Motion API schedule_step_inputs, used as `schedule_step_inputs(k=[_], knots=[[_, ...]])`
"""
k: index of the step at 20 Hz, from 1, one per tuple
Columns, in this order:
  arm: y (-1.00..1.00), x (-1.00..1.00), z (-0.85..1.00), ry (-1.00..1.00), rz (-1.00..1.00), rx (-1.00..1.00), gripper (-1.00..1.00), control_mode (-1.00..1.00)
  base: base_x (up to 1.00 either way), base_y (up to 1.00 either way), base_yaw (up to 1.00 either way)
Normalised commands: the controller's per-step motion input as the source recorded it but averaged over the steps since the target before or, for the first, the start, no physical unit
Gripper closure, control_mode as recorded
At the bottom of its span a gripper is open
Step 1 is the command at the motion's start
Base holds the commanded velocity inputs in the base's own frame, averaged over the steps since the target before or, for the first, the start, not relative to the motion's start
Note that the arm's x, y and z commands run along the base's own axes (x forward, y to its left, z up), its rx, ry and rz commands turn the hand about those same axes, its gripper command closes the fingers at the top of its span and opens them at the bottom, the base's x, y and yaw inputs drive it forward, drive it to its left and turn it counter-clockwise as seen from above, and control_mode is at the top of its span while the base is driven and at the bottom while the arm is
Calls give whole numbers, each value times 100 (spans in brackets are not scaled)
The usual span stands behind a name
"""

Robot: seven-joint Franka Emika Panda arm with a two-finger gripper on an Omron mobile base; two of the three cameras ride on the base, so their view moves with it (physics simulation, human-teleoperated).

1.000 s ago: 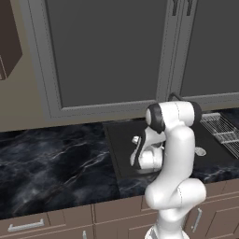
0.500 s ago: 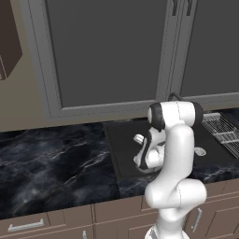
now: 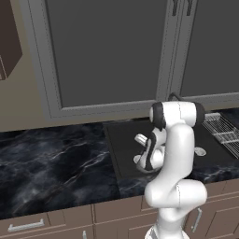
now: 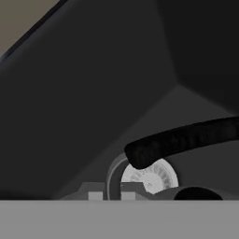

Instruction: Open the cabinet, pick the kettle from the cabinet, and place it in the sink.

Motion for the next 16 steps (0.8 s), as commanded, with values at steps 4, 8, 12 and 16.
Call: schedule_step_inputs(k=[4, 8, 12, 16], knots=[[5, -7, -19, 0, 0, 2, 100, -100, 0, 0, 0], [11, -11, -22, 0, 0, 0, -100, -100, 0, 0, 0], [16, -23, -30, 0, -2, 0, -100, -100, 0, 0, 0], [17, -28, -28, 0, -6, 0, -100, -100, 0, 0, 0]])
